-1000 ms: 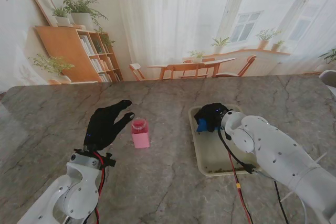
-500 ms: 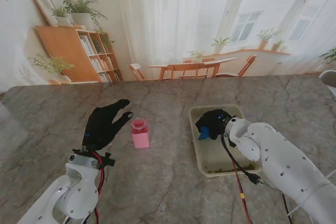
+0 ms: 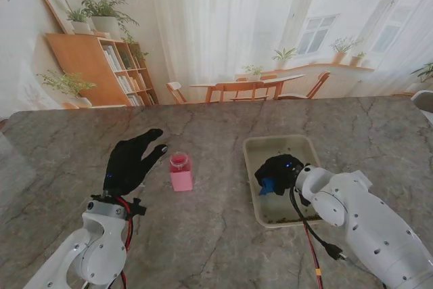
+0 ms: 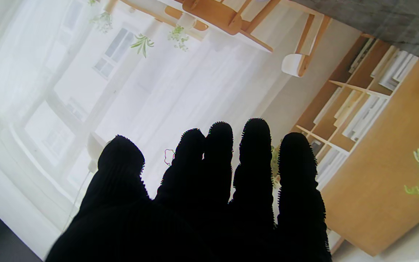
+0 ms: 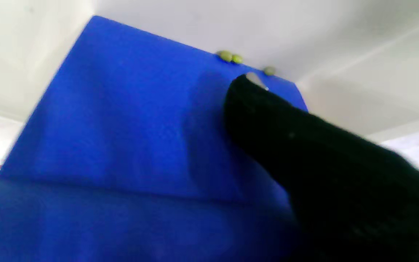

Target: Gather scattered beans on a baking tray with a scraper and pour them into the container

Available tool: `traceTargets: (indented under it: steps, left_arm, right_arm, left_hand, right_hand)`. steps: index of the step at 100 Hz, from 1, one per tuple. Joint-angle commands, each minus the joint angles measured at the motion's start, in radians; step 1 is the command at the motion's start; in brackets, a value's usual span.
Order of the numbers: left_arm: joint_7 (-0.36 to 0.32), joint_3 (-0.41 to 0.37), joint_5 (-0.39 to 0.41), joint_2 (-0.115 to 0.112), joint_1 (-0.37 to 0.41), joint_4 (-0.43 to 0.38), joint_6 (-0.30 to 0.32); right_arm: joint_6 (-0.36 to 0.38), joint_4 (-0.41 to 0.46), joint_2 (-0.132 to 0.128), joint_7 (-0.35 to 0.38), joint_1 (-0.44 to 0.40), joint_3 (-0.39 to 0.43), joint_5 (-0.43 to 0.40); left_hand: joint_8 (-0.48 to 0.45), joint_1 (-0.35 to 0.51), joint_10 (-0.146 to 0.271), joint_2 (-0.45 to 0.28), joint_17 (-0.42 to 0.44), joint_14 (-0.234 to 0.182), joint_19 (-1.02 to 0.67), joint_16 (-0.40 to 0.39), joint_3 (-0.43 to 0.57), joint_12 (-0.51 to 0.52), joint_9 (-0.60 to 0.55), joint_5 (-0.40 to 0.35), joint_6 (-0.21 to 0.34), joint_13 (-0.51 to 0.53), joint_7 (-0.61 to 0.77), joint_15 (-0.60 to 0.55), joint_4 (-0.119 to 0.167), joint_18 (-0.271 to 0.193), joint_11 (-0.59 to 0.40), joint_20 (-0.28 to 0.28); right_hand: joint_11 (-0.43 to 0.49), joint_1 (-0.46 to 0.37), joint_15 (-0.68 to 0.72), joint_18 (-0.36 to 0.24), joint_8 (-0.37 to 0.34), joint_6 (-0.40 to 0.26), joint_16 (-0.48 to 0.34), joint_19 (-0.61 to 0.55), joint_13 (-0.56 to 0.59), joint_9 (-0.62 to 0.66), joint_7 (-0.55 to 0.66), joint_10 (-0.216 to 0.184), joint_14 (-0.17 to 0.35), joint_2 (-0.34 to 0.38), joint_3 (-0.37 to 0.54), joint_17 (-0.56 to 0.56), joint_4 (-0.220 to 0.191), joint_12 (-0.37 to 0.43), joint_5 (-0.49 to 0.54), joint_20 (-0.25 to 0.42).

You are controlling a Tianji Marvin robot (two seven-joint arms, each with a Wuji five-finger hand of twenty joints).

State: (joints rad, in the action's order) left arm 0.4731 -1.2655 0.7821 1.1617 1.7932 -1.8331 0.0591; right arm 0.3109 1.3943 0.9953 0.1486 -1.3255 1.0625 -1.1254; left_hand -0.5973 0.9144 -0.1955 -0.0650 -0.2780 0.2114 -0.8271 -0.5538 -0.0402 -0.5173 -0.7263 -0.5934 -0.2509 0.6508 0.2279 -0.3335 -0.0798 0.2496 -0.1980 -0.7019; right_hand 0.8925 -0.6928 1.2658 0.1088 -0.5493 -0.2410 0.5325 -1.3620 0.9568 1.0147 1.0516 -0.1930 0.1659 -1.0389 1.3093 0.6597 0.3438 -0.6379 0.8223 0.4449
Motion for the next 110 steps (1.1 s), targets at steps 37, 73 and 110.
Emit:
traceTargets:
  steps: [37,73,110]
  left_arm:
    - [0.009,-0.012,-0.009,0.005,0.018,0.001,0.027]
    - [0.003,-0.009,-0.010,0.004,0.016,-0.003,0.026]
    - [-0.008,-0.001,-0.011,0.002,0.008,-0.001,0.025]
  right_arm:
    - [0.028,0.121,-0.013,0.143,-0.193,0.115,-0.030]
    - [-0.080,0.162,0.001,-0.014,-0.255,0.160,-0.140]
    - [-0.226,0.259,0.030,-0.104,-0.238,0.198,-0.143]
  left_hand:
    - [0.009,0.024,0.016,-0.038,0.020,0.001,-0.012,-0.015,-0.007,0.004,-0.008,-0.020,0.003,0.013,-0.010,-0.015,0.035,0.020,0.012,-0.031]
    - [0.009,0.025,0.014,-0.037,0.020,0.002,-0.011,-0.015,-0.006,0.004,-0.009,-0.021,0.002,0.011,-0.010,-0.014,0.036,0.020,0.012,-0.031]
    - [0.009,0.026,0.015,-0.038,0.021,0.002,-0.010,-0.015,-0.006,0.004,-0.008,-0.020,0.001,0.011,-0.010,-0.014,0.036,0.019,0.012,-0.031]
  right_hand:
    - [-0.024,-0.090,0.002,0.004,-0.061,-0.314,0.002,0.011,0.017,0.037,0.064,-0.059,0.026,0.052,0.107,-0.004,-0.037,-0.003,0.184,-0.009]
    - [-0.069,-0.082,-0.015,-0.014,-0.051,-0.288,-0.003,-0.004,0.043,0.027,0.033,-0.029,0.037,0.128,0.033,0.044,-0.047,-0.003,0.159,0.013]
    - [-0.072,-0.103,0.063,-0.058,-0.032,-0.227,0.031,-0.074,0.132,0.007,0.014,0.045,0.127,0.184,-0.013,0.153,-0.061,-0.017,0.149,0.040]
